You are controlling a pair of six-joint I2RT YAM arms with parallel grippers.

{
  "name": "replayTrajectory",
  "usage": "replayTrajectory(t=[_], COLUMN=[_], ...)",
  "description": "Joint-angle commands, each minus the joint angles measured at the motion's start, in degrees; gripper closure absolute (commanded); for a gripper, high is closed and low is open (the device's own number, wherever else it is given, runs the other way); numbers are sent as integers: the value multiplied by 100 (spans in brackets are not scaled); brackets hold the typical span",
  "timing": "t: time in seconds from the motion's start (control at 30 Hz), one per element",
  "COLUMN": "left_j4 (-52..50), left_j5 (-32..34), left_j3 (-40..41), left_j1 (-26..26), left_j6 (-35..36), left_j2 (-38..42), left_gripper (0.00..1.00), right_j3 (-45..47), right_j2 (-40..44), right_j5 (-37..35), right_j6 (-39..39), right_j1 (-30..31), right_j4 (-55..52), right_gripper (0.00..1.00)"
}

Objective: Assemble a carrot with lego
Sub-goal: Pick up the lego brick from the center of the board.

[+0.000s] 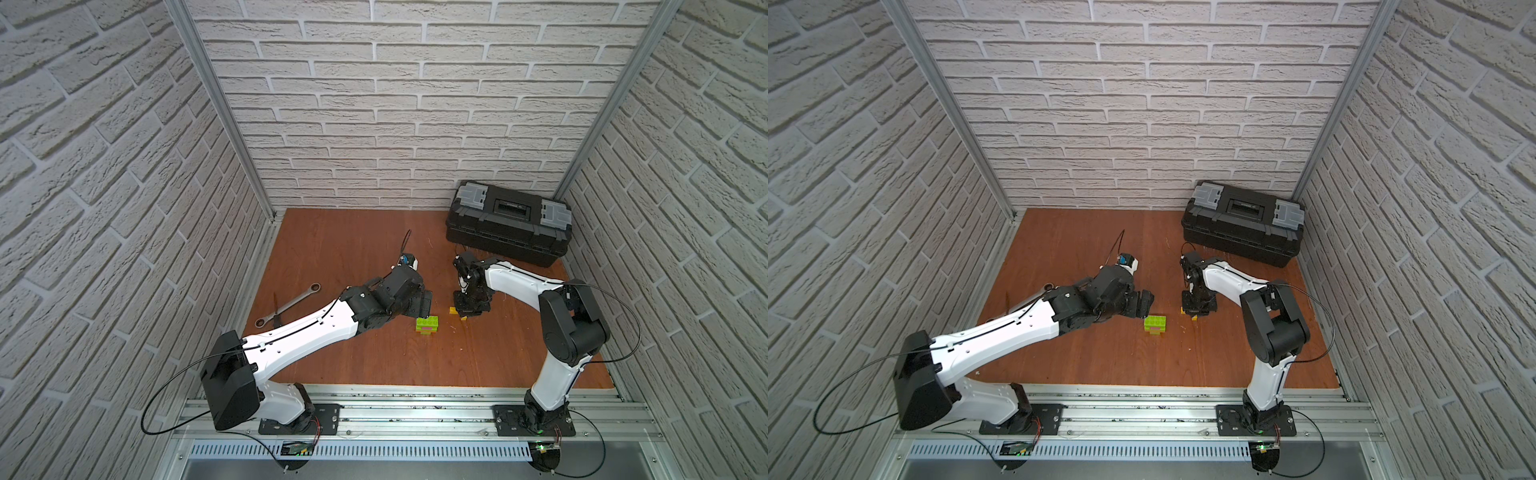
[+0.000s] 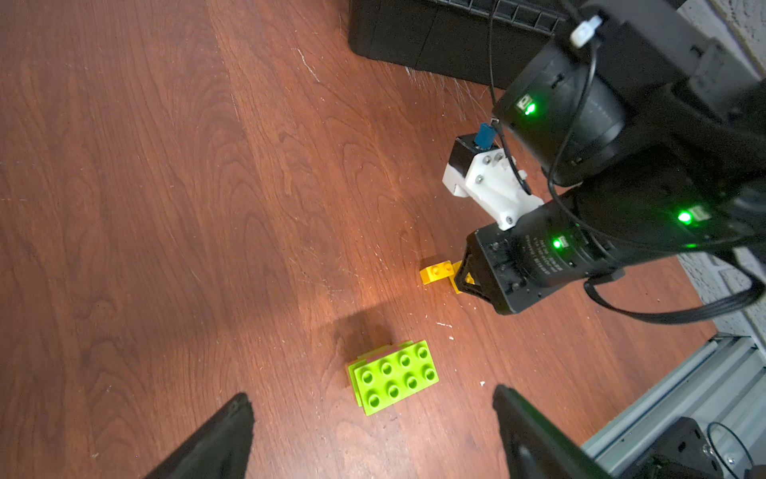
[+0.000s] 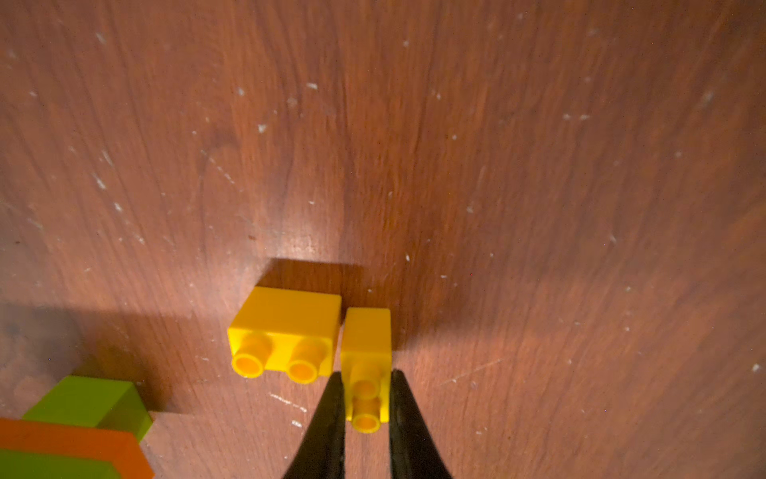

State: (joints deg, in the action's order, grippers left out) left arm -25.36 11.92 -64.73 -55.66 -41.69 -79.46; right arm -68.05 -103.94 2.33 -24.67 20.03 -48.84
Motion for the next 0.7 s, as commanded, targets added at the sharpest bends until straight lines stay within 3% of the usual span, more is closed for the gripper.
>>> replayTrajectory(t=[0.0, 0.27, 0.43, 0.67], left_j4=[30, -208, -209, 357], left_j5=[21, 17, -130, -604], left_j3=[135, 49, -41, 63], left_j1=[-43, -107, -156, -159], left_j6=[-152, -274, -426, -1444], left_j2=[49, -45, -150, -151], left_gripper=[8, 18, 43, 76], right_j3=[-76, -261, -471, -689], right_j2=[189, 565, 886, 1530], right_j5=[-89, -156, -98, 357], right_j6=[-3, 58, 59, -283], right_j1=[45, 40, 43, 93], right_j4=[-132, -515, -863, -1245], right_gripper=[88, 97, 98, 98])
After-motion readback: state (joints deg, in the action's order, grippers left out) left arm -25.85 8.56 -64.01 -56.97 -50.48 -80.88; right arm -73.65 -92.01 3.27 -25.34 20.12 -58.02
